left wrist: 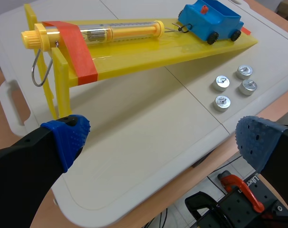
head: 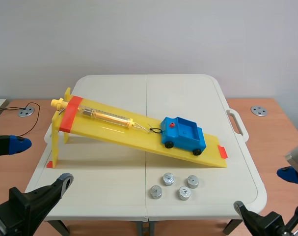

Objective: Place the four metal weights on the blue cart on the ramp.

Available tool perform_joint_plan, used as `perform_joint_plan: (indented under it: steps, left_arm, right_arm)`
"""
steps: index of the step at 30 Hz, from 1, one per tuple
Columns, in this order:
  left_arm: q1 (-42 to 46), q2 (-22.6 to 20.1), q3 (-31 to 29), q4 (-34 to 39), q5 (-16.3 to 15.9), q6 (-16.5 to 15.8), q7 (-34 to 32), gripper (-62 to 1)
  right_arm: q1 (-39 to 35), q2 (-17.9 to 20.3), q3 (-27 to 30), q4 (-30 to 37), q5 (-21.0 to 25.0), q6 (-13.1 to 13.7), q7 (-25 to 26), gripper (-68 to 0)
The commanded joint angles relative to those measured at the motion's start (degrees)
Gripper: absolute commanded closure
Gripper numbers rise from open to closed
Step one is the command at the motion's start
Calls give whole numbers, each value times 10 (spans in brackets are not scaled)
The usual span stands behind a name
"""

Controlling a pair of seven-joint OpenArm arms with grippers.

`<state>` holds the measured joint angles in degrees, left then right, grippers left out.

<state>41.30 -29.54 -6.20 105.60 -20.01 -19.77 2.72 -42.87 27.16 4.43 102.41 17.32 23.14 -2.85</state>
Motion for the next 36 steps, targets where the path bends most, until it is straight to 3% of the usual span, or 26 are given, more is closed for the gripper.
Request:
perform_joint_plan:
  steps: [1, 27, 32, 36]
  left_arm:
    - [17, -8, -9, 42, -44, -11, -87, -623]
    - [14, -8, -9, 42, -44, -12, -57, -623]
    - [14, -8, -9, 42, -44, -12, -45, -623]
    - [14, -8, -9, 42, -44, -12, -43, -493]
  right_arm:
    - [0, 27, 22, 76, 22, -13, 62, -661]
    - [7, 26, 18, 76, 24, -12, 61, -661]
    - [30, 21, 3, 76, 24, -12, 37, -661]
    - [51, 2, -11, 76, 24, -10, 13, -660]
